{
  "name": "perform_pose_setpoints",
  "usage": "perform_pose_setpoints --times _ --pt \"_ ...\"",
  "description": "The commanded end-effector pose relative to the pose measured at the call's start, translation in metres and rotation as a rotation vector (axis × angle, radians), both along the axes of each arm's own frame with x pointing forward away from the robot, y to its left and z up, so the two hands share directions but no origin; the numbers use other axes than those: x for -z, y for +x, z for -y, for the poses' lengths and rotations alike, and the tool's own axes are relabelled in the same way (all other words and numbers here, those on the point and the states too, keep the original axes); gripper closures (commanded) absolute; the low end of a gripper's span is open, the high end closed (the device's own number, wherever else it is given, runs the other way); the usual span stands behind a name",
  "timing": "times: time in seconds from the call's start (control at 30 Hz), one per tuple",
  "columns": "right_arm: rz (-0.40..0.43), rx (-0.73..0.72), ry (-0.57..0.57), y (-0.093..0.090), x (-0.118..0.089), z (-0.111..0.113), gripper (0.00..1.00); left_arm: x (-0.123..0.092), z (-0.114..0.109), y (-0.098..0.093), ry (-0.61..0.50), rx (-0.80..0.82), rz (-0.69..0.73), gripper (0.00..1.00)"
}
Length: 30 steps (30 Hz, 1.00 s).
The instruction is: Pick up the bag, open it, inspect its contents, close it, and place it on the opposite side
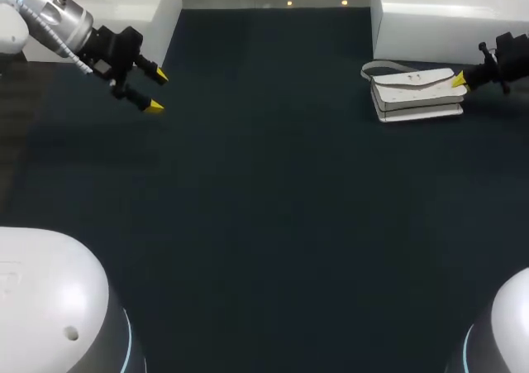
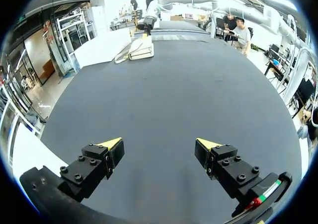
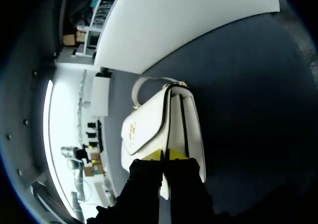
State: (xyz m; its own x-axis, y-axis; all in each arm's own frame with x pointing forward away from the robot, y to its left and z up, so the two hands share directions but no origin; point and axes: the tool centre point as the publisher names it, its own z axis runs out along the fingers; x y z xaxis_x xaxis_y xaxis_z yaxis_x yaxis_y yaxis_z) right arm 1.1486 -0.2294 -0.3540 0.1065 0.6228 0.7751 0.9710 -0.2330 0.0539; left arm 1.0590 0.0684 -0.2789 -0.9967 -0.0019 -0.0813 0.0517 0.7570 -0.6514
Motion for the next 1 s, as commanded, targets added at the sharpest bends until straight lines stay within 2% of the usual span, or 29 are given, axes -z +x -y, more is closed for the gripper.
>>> perform_pose_setpoints --times 0.03,0.23,0.63,1.0 --pt "-0.054 -0.067 0.014 0.005 0.0 0.003 1.0 0.001 0.0 0.0 -0.003 0.001 0.002 0.0" --pt "-0.054 -0.067 0.014 0.005 0.0 0.003 1.0 0.001 0.0 0.0 -0.003 0.001 0.002 0.0" --pt "0.144 0.157 0.097 -0.031 -0.019 -0.056 1.0 0.001 0.0 0.0 -0.003 0.001 0.002 0.0" --pt "0.188 0.218 0.079 -0.05 -0.019 -0.116 1.0 0.001 0.0 0.0 -0.003 0.001 0.002 0.0"
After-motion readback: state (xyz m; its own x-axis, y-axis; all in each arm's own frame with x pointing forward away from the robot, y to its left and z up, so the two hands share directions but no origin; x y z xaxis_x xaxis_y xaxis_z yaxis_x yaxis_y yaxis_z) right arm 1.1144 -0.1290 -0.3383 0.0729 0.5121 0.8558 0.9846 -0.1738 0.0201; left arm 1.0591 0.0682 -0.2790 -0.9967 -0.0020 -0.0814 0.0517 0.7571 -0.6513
